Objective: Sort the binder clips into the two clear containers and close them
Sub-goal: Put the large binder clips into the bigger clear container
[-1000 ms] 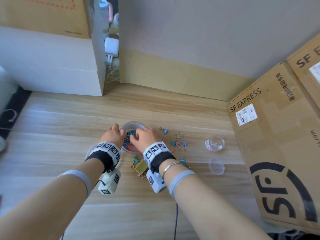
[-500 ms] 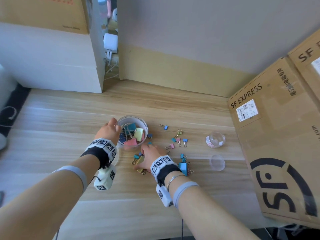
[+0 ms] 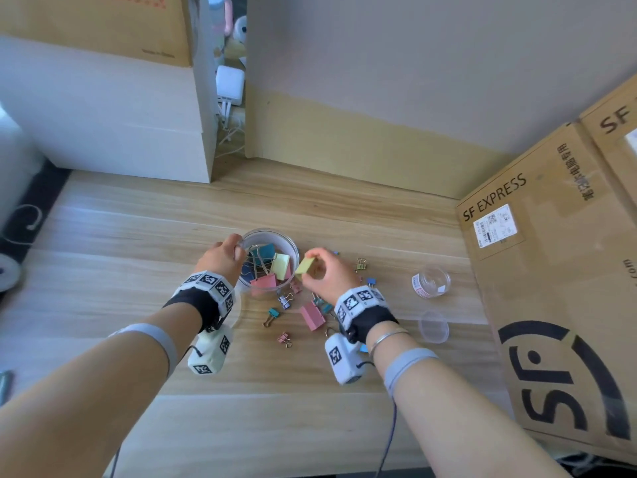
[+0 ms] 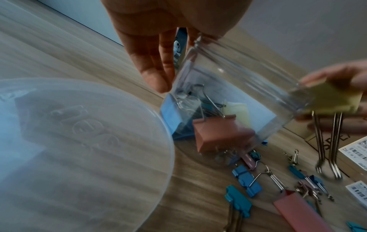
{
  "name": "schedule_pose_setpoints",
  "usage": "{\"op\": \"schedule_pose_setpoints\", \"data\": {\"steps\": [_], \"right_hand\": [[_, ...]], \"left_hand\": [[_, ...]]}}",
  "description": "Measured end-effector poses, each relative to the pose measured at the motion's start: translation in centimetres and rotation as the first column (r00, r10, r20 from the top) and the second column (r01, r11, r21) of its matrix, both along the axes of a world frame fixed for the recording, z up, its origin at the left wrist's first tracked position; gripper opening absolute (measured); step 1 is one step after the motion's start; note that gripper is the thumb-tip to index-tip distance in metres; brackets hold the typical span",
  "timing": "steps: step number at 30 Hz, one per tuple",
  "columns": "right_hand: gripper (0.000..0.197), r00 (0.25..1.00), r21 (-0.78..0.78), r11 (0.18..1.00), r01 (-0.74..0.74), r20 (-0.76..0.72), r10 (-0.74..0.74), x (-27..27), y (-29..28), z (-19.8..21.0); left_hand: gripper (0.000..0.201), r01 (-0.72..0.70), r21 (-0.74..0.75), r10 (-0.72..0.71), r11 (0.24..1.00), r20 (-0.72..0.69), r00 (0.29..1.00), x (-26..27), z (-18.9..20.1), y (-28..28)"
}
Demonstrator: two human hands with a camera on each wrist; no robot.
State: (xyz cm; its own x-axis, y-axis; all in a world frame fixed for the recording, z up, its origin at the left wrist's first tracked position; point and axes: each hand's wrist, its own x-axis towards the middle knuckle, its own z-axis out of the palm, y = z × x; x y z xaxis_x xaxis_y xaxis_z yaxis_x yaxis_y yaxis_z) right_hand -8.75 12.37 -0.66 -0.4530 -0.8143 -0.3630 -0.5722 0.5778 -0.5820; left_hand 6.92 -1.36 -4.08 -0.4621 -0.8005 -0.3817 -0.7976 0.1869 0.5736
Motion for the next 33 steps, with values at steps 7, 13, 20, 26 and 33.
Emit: {"op": "schedule_pose_setpoints", "data": {"steps": [7,13,20,26,33], "right_hand": [[0.034,0.999,-0.373,0.928,-0.003,0.034,0.016,0.8,-4.2,3.6],[0.036,0.967,-0.106,0.968,-0.227,-0.142,0.211,4.2,-6.5,0.6],[0.023,0.982,-0.145,0.987,-0.072,-0.186,0.044,1.7,-4.5,-0.2],[0.024,0.969,0.341,0.913,-0.225,-0.017,0.245,-1.0,0.4,-2.4],[0.063,0.862,0.47,0.771,-0.429,-0.041,0.504,-0.4,2.2,-5.7]], "left_hand": [[0.035,0.029,0.012,-0.029,1.0,0.008,1.0,0.0,-0.1,0.0],[0.036,0.027,0.004,-0.027,1.0,0.012,1.0,0.0,-0.1,0.1],[0.039,0.037,0.017,-0.037,0.999,-0.005,0.999,0.3,-0.3,0.0],[0.04,0.033,0.024,-0.033,0.999,-0.002,0.999,0.2,-0.3,0.1],[0.041,0.021,0.025,-0.021,0.999,-0.002,1.0,0.1,-0.1,0.3]]}}
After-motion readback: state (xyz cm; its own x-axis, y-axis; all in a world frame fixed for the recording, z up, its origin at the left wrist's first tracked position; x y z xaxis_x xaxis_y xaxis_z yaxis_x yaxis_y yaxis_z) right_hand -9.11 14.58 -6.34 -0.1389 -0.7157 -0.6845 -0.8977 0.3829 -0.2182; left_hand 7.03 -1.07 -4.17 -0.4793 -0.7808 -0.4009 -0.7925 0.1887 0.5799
